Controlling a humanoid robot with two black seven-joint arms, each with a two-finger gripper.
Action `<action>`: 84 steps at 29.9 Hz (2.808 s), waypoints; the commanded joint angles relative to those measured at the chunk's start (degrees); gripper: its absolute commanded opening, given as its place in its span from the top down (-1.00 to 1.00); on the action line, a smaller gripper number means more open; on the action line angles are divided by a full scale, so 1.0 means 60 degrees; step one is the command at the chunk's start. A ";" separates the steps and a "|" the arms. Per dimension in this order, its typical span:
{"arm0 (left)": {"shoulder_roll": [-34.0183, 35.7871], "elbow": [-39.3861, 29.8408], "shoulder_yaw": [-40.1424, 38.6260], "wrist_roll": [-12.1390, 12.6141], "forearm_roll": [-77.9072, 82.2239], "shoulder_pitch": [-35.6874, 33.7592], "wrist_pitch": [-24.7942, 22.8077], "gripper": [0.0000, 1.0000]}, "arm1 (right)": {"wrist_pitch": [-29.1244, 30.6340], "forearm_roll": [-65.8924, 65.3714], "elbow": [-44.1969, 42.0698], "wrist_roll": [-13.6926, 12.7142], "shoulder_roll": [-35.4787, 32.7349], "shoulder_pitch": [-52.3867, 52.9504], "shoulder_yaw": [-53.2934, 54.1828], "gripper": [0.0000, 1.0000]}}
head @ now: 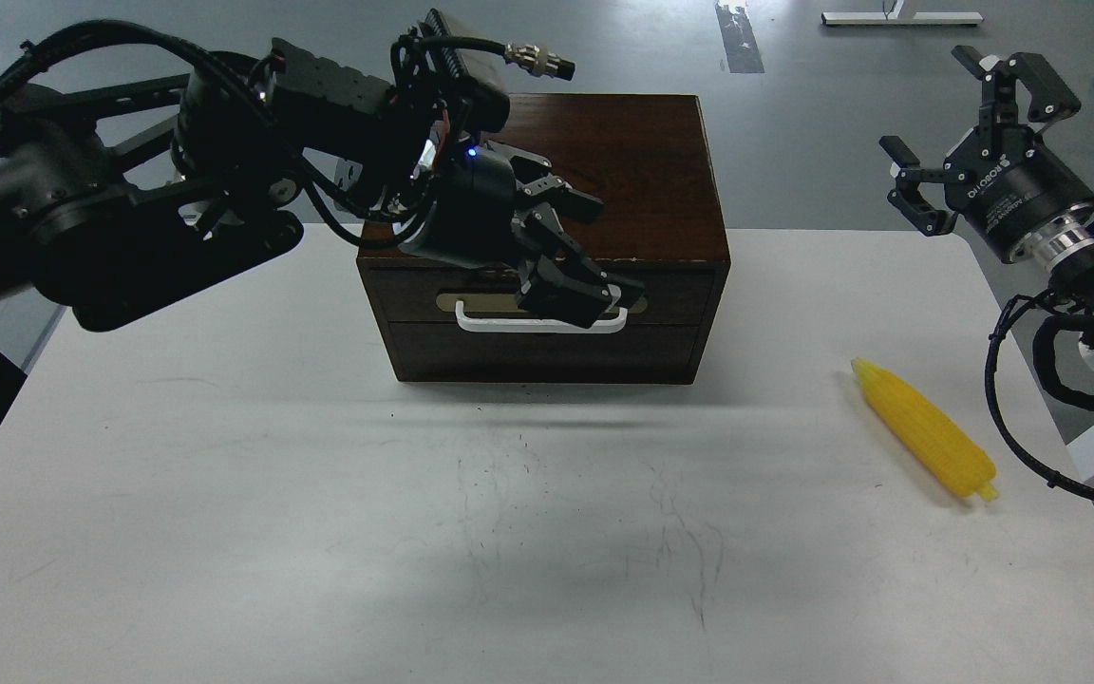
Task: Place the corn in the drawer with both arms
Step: 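Lower the left gripper and hook the white drawer handle, then pull the drawer out toward the robot with the left gripper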
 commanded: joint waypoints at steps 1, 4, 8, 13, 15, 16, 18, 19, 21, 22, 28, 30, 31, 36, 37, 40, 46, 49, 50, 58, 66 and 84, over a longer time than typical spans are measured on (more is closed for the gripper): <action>-0.0448 0.0392 0.0507 0.0005 0.0667 -0.0137 0.0000 -0.98 | 0.0001 0.0001 -0.0013 0.0000 -0.0004 -0.0008 -0.0001 -0.98; -0.0814 0.0627 0.0610 0.0005 0.1062 -0.0108 0.0000 -0.98 | 0.0001 0.0001 -0.0013 0.0000 -0.0004 0.0007 -0.0001 -0.98; -0.0991 0.0788 0.1019 0.0005 0.1137 -0.0108 0.0000 -0.98 | 0.0001 0.0001 -0.0013 0.0000 -0.0018 0.0022 -0.0001 -0.98; -0.1093 0.0964 0.1240 0.0005 0.1166 -0.0035 0.0000 -0.98 | 0.0001 0.0000 0.0016 0.0000 -0.0121 0.0007 -0.0001 -0.99; -0.1079 0.0993 0.1254 0.0005 0.1283 0.0009 0.0000 -0.98 | 0.0016 -0.0014 0.0016 0.0000 -0.0121 0.0022 -0.0001 -0.99; -0.1079 0.0993 0.1255 0.0005 0.1327 0.0038 0.0000 -0.98 | 0.0016 0.0000 0.0016 0.0000 -0.0121 0.0007 -0.0001 -0.99; -0.1079 0.1008 0.1255 0.0005 0.1356 0.0126 0.0000 -0.98 | 0.0016 -0.0014 0.0016 0.0000 -0.0135 0.0022 -0.0001 -0.99; -0.1079 0.1008 0.1255 0.0005 0.1371 0.0170 0.0000 -0.98 | 0.0016 -0.0014 0.0016 0.0000 -0.0135 0.0022 -0.0001 -0.99; -0.1093 0.1037 0.1371 0.0005 0.1400 0.0214 0.0000 -0.98 | 0.0016 -0.0014 0.0016 0.0000 -0.0135 0.0022 -0.0001 -0.99; -0.1122 0.1168 0.1502 0.0005 0.1400 0.0215 0.0000 -0.98 | 0.0016 -0.0014 0.0016 0.0000 -0.0135 0.0022 -0.0001 -0.99; -0.1283 0.1447 0.1738 0.0005 0.1386 0.0244 0.0000 -0.98 | 0.0016 -0.0014 0.0016 0.0000 -0.0135 0.0007 -0.0001 -0.99; -0.1313 0.1550 0.1826 0.0005 0.1386 0.0244 0.0000 -0.98 | 0.0016 -0.0014 0.0016 0.0000 -0.0135 0.0007 -0.0001 -0.99; -0.1328 0.1608 0.1913 0.0005 0.1386 0.0229 0.0000 -0.98 | 0.0016 -0.0014 0.0016 0.0000 -0.0135 -0.0008 -0.0001 -0.99; -0.1313 0.1609 0.2016 0.0005 0.1371 0.0273 0.0000 -0.98 | 0.0016 -0.0014 0.0016 0.0000 -0.0135 -0.0008 -0.0001 -0.99; -0.1328 0.1594 0.2002 0.0005 0.1371 0.0288 0.0000 -0.98 | 0.0016 -0.0014 0.0016 0.0000 -0.0135 -0.0008 -0.0001 -0.99; -0.1313 0.1463 0.2002 0.0005 0.1327 0.0361 0.0000 -0.98 | 0.0016 -0.0014 0.0016 0.0000 -0.0135 -0.0008 -0.0001 -0.99; -0.1226 0.0688 0.2016 0.0005 0.1210 0.0346 0.0000 -0.98 | 0.0016 -0.0014 0.0001 0.0000 -0.0135 -0.0008 -0.0001 -0.99; -0.1181 0.0394 0.2016 0.0005 0.1151 0.0332 0.0000 -0.98 | 0.0016 -0.0014 0.0016 0.0000 -0.0135 -0.0022 -0.0001 -0.99; -0.1167 0.0335 0.2002 0.0005 0.1122 0.0332 0.0000 -0.98 | 0.0001 -0.0014 0.0016 0.0000 -0.0135 -0.0022 -0.0001 -0.99; -0.0684 -0.0661 0.2002 0.0005 0.0697 0.0332 0.0000 -0.98 | 0.0016 -0.0014 0.0016 0.0000 -0.0209 -0.0037 -0.0001 -0.99; 0.0034 -0.2183 0.2002 0.0005 0.0712 0.0346 0.0000 -0.98 | 0.0016 -0.0014 0.0016 0.0000 -0.0209 -0.0037 -0.0001 -0.99; 0.0225 -0.2522 0.2119 0.0005 0.1442 0.0449 0.0000 -0.98 | 0.0016 -0.0014 0.0045 0.0000 -0.0223 0.0007 -0.0001 -0.99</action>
